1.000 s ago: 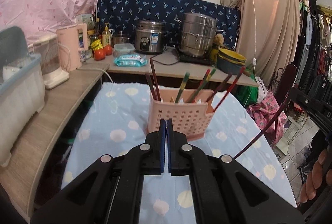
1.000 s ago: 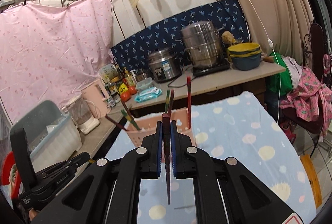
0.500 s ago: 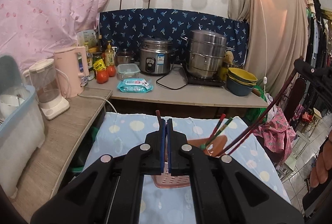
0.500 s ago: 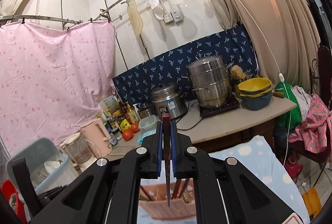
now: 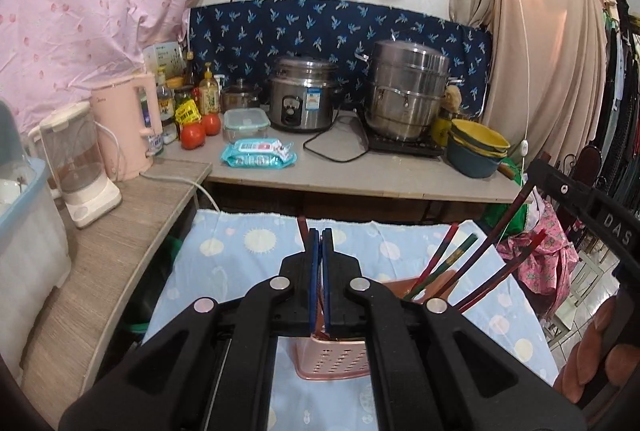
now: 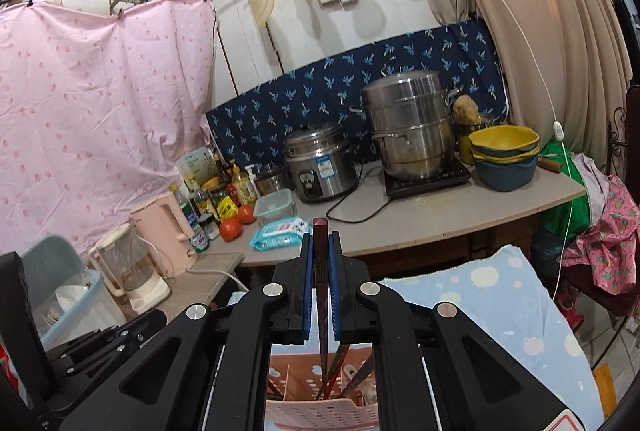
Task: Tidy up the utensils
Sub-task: 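Lower the chopstick and spoon into the pink basket and open both grippers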
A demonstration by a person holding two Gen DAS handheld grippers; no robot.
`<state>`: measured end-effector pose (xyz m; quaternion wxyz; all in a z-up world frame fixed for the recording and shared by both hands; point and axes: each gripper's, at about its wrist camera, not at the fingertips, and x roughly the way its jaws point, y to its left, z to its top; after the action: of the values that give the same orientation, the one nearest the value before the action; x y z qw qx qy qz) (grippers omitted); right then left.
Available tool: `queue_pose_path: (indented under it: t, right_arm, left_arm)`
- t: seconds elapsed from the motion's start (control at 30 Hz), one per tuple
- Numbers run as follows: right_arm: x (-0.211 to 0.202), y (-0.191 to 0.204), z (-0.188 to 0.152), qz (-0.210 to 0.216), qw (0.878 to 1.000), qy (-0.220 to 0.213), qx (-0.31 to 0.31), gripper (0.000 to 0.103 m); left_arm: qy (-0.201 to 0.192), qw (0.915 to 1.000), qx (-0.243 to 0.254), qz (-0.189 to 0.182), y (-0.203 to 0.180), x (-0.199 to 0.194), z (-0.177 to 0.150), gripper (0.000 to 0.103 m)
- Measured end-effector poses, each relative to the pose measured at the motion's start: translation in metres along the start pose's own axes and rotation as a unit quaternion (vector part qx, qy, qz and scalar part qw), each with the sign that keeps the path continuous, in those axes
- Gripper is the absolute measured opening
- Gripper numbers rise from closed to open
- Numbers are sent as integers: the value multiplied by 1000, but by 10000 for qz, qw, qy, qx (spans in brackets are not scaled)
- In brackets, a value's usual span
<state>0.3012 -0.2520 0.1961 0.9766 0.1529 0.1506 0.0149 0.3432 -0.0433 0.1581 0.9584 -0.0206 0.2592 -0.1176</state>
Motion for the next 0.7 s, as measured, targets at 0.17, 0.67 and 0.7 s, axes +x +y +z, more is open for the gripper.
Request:
queue_pose_path:
  t: [0.17,0.67,0.7]
  right_arm:
    - [12,2,-15,-30,9997,206,-131,7]
    - [2,-6,-32,-119,9994,288,-158,24]
    - [0,-7,-34,-126,9993,301,-163,24]
  left_arm:
    - [135,9998,-153,3,5,12,-7,2]
    - [150,9995,-213,174,11,5,-20,22]
    - [159,9995,-208,178,10,3,-22,22]
